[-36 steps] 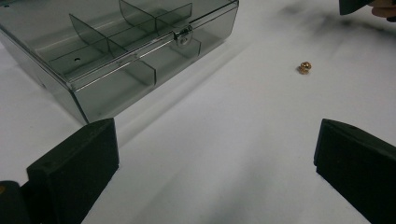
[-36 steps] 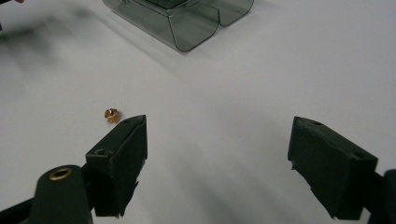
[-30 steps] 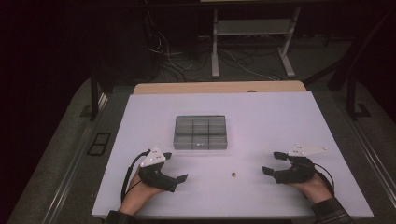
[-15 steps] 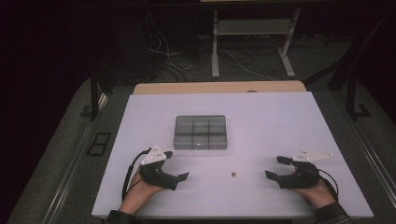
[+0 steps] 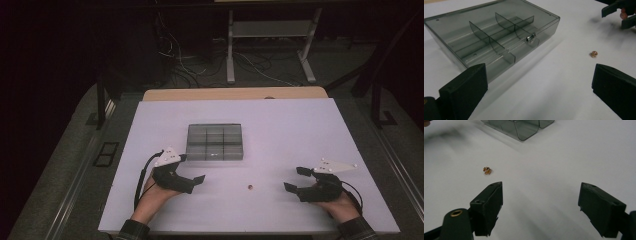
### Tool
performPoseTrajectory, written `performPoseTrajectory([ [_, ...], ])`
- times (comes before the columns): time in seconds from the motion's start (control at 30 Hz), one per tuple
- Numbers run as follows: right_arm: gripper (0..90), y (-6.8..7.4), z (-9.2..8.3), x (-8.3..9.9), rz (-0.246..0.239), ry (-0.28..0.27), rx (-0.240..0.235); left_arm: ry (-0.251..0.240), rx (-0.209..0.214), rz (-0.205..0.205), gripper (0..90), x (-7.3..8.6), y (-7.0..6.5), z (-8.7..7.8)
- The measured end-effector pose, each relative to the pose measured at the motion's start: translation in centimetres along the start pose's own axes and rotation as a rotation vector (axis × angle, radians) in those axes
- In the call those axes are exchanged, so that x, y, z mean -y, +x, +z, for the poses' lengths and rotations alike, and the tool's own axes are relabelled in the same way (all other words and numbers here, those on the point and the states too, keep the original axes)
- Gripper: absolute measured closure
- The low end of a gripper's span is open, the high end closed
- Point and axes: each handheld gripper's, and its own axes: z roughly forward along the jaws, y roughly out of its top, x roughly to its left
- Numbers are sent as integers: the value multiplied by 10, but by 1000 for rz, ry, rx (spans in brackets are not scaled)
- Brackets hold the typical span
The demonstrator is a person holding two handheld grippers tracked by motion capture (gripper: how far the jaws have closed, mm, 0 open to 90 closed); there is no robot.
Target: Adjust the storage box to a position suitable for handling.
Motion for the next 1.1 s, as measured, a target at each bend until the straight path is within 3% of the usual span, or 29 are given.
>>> performPoseTrajectory([
  [0.47,196,1,2,0,6,4,-8,-12,-11,47,0,-30,6,21],
  [1.1,196,0,3,0,12,7,1,-20,-27,31,0,-74,27,54],
])
